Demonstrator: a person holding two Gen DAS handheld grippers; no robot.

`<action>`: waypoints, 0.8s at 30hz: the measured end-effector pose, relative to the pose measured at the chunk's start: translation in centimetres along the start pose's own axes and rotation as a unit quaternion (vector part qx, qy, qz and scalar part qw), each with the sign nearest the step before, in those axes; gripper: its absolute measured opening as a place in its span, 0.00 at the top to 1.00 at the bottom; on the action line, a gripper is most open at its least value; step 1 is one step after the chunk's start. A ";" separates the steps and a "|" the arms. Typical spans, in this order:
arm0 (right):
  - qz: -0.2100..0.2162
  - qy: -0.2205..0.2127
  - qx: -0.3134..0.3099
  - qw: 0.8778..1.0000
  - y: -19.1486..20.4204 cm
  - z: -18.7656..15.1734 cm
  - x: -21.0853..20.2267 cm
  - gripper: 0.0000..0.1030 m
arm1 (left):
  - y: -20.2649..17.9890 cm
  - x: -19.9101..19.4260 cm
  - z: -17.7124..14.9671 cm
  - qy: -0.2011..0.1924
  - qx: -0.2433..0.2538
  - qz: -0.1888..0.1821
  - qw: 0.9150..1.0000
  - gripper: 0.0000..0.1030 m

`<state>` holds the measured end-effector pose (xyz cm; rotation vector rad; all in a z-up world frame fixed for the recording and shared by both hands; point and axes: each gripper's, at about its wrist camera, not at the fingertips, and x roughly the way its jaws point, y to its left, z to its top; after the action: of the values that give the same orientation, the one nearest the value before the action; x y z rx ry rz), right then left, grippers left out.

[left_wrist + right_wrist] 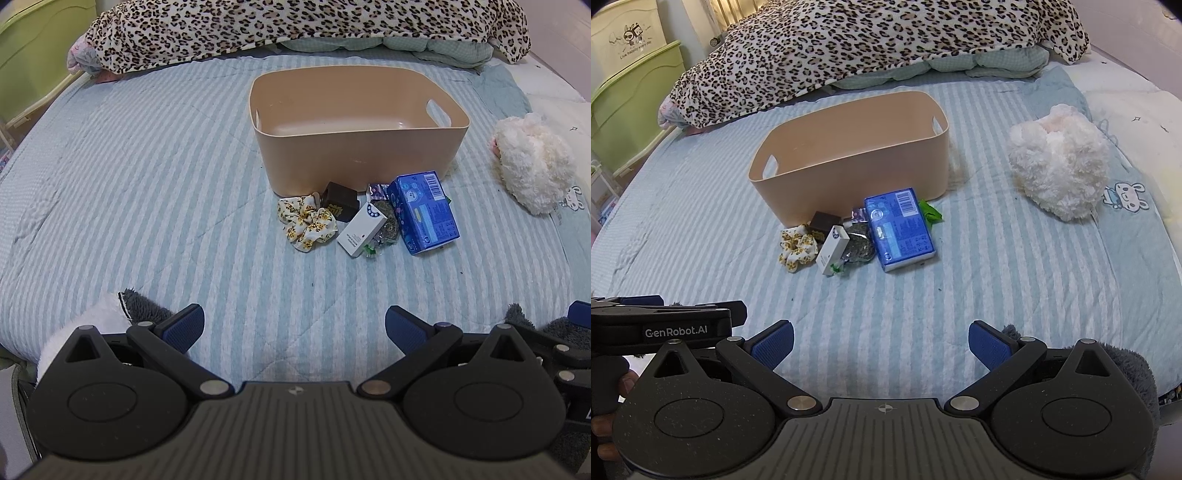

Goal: Organize objects
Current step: 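Move both tools toward the items in front of the beige basket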

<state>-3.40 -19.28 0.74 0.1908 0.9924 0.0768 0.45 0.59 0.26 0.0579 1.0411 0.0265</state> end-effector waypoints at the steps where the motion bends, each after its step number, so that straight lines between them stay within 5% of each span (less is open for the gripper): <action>1: -0.001 -0.001 0.000 1.000 0.0 0.0 0.0 0.01 | 0.0 0.0 0.0 0.000 0.000 0.000 1.000 0.00; 24: -0.035 0.007 -0.027 0.999 -0.4 2.0 3.5 0.01 | 0.3 4.3 2.2 0.017 -0.012 0.003 1.000 0.00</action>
<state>0.19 -19.40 -1.13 0.1063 1.0088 0.0398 4.50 1.03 -2.30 0.0388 1.0736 0.0460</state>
